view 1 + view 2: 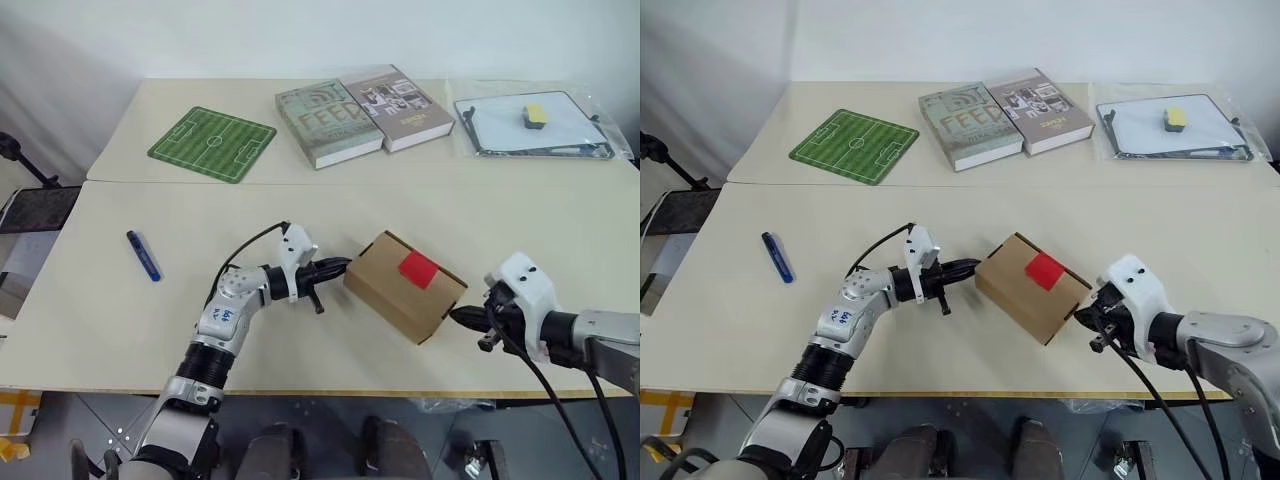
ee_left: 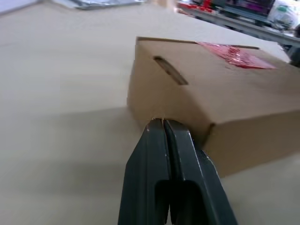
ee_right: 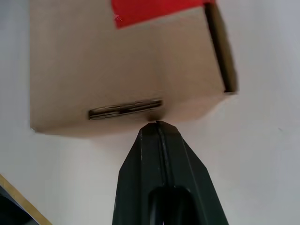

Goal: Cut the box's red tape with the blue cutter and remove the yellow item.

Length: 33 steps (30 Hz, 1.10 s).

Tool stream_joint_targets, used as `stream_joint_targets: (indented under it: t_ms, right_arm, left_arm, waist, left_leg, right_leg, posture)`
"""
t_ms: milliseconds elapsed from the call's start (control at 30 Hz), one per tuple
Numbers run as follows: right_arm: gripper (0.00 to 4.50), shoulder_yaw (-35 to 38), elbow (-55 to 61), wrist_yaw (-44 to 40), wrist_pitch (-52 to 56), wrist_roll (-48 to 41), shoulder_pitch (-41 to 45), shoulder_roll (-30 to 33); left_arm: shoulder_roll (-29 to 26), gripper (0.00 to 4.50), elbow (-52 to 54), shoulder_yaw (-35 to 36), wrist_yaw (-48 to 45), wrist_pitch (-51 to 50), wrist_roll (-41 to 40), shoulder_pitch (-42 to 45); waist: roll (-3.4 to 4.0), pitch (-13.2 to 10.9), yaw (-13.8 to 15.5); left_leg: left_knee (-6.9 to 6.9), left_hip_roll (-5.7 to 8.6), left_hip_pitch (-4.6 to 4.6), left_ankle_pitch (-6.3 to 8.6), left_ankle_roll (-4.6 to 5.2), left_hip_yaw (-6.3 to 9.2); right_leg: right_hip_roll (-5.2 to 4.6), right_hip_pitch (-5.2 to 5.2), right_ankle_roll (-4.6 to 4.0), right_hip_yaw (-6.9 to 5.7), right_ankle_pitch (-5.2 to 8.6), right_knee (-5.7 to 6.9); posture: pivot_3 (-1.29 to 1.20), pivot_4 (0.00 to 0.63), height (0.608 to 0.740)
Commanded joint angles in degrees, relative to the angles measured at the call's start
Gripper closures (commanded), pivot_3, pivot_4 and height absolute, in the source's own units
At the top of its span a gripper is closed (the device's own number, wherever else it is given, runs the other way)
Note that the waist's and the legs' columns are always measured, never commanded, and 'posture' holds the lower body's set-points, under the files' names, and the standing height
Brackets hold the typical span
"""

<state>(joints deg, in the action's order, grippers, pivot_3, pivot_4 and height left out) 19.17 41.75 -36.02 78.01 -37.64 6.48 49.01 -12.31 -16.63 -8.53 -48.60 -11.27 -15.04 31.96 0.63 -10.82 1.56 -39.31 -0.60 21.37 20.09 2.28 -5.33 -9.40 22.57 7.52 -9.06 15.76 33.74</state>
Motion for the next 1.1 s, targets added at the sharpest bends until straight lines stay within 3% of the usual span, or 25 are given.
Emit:
stream_joint_targets:
  t_ms: [33, 433, 967, 1000, 1100]
  right_arm:
    - [4.49, 1.90, 4.84, 0.91, 2.90, -3.93, 0.74, -1.47]
    - [4.49, 4.46, 8.26, 2.77, 7.85, -6.74, -0.75, -2.81]
    - [4.49, 11.60, -4.62, -1.01, -9.12, 4.28, -9.95, 11.53]
    - [4.50, 11.97, -6.83, -1.40, -11.44, 5.01, -8.28, 12.20]
    - [3.90, 10.77, -13.17, -3.74, -16.70, 3.49, 0.60, 12.75]
  left_arm:
    - [-0.47, 4.45, 2.36, -3.74, -5.82, -0.22, 0.05, -0.08]
    - [-1.11, 4.45, 3.64, -4.71, -7.80, -1.42, 1.09, -0.55]
    - [-6.97, 4.45, 7.84, 3.20, -0.51, -6.07, 0.71, -1.47]
    - [-7.89, 4.27, 8.90, 4.21, 1.03, -7.56, 0.96, -1.80]
    - [-10.42, 3.58, 12.91, 7.16, 5.60, -13.03, 1.16, -2.58]
  waist:
    - [0.00, 0.00, -0.01]
    - [-0.03, 0.02, 0.05]
    - [-0.10, 0.02, -0.09]
    - [-0.10, 0.02, -0.14]
    - [-0.13, 0.00, -0.46]
  left_leg:
    - [0.00, 0.00, 0.00, 0.00, 0.00, 0.00]
    - [-0.02, 0.01, -0.01, 0.01, 0.01, 0.00]
    - [-0.05, 0.03, -0.02, 0.00, 0.04, -0.06]
    - [-0.06, 0.03, -0.02, 0.00, 0.04, -0.06]
    - [-0.09, 0.00, -0.06, 0.00, 0.03, -0.10]
  right_leg:
    - [0.00, 0.00, 0.00, 0.00, 0.00, 0.01]
    - [-0.01, -0.02, 0.00, 0.03, 0.00, 0.02]
    - [-0.01, -0.02, 0.02, 0.08, -0.01, 0.03]
    - [-0.01, -0.02, 0.02, 0.09, -0.01, 0.03]
    - [0.00, -0.02, 0.02, 0.13, -0.01, 0.06]
  posture:
    - [0.00, 0.150, 0.740]
    - [0.00, 0.150, 0.740]
    - [0.00, 0.150, 0.740]
    - [0.00, 0.150, 0.740]
    - [0.00, 0.150, 0.740]
